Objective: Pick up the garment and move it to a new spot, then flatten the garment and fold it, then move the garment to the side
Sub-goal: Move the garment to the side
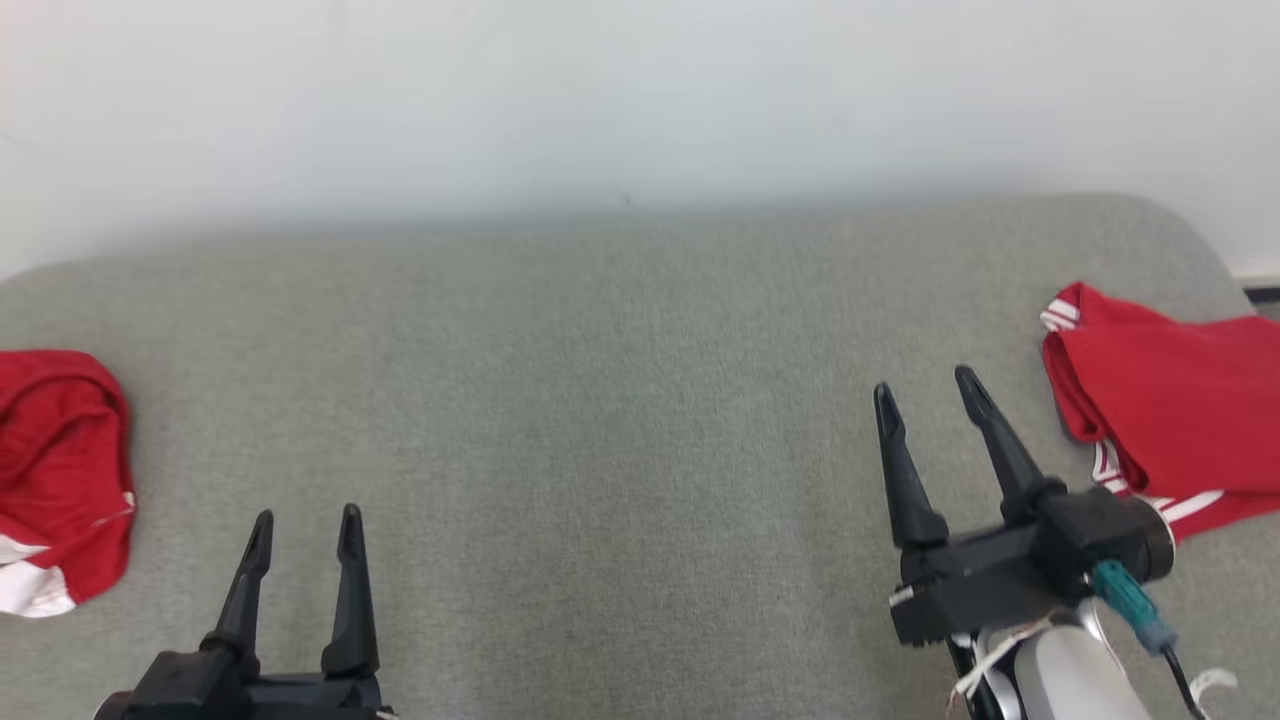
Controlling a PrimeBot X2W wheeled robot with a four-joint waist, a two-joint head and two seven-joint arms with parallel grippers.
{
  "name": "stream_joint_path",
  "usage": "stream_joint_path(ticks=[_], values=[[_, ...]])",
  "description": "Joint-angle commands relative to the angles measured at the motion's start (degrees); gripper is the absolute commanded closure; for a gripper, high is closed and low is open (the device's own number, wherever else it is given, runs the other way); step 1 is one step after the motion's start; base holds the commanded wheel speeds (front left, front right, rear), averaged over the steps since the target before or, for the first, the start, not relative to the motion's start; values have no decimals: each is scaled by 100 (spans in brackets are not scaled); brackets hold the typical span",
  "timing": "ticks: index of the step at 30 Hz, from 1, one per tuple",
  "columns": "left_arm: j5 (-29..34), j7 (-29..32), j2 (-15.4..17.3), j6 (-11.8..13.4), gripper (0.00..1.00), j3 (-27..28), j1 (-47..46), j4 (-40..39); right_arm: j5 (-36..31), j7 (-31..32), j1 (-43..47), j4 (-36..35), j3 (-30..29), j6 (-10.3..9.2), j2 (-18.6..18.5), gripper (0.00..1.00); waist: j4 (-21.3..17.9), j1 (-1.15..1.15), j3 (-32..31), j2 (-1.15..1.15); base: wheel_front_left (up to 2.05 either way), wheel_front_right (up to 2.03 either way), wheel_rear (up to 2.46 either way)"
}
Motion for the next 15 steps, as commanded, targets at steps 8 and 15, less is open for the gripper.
stream_joint_path(ticks=[8,15], values=[[275,-30,-201,-59,0,379,273,-132,49,-6,801,-660,40,-15,66,0,132,2,-440,1,0,0,0],[675,-30,-430,-410,0,627,516,-189,19,-7,1253,-724,-9,-15,82,0,105,2,-527,1,0,0,0]])
